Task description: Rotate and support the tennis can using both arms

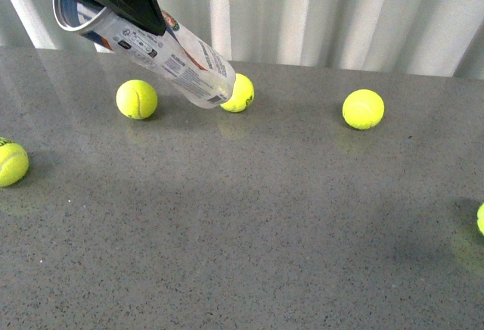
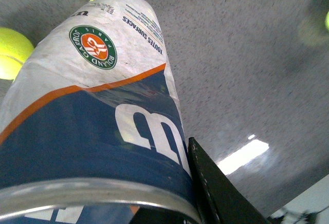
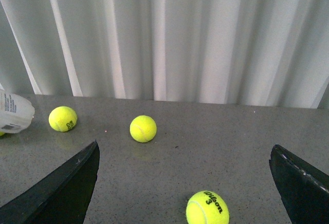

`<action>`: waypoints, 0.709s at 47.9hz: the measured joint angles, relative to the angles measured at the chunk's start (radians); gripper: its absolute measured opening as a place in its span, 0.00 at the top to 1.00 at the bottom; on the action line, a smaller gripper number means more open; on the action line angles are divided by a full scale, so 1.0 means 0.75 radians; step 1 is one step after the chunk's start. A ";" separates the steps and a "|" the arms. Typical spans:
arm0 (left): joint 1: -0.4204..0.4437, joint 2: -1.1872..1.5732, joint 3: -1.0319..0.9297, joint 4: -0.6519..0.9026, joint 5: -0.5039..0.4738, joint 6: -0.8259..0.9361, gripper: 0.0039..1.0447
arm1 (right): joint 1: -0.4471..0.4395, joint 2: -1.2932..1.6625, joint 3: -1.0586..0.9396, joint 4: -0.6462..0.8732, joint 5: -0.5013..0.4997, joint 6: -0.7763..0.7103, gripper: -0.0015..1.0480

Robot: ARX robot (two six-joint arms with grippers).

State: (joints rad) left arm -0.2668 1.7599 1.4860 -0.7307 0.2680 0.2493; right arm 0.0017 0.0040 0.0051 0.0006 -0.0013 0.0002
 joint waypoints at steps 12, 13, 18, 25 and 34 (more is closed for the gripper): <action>-0.246 0.061 0.201 -0.392 -0.375 0.351 0.97 | 0.000 0.000 0.000 0.000 0.000 0.000 0.07; -0.262 0.079 0.211 -0.409 -0.378 0.363 0.97 | 0.000 0.000 0.000 0.000 0.001 0.000 0.07; -0.306 0.146 0.240 -0.446 -0.400 0.398 0.97 | -0.001 0.000 0.000 0.000 0.001 0.000 0.07; -0.344 0.229 0.259 -0.448 -0.459 0.432 0.97 | 0.000 0.000 0.000 0.000 0.000 0.000 0.07; -0.358 0.346 0.275 -0.439 -0.474 0.466 0.97 | 0.000 0.000 0.000 0.000 0.000 0.000 0.07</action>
State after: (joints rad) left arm -0.5350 2.0197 1.6920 -1.0599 -0.0872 0.5991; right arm 0.0017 0.0040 0.0051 0.0006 -0.0013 0.0002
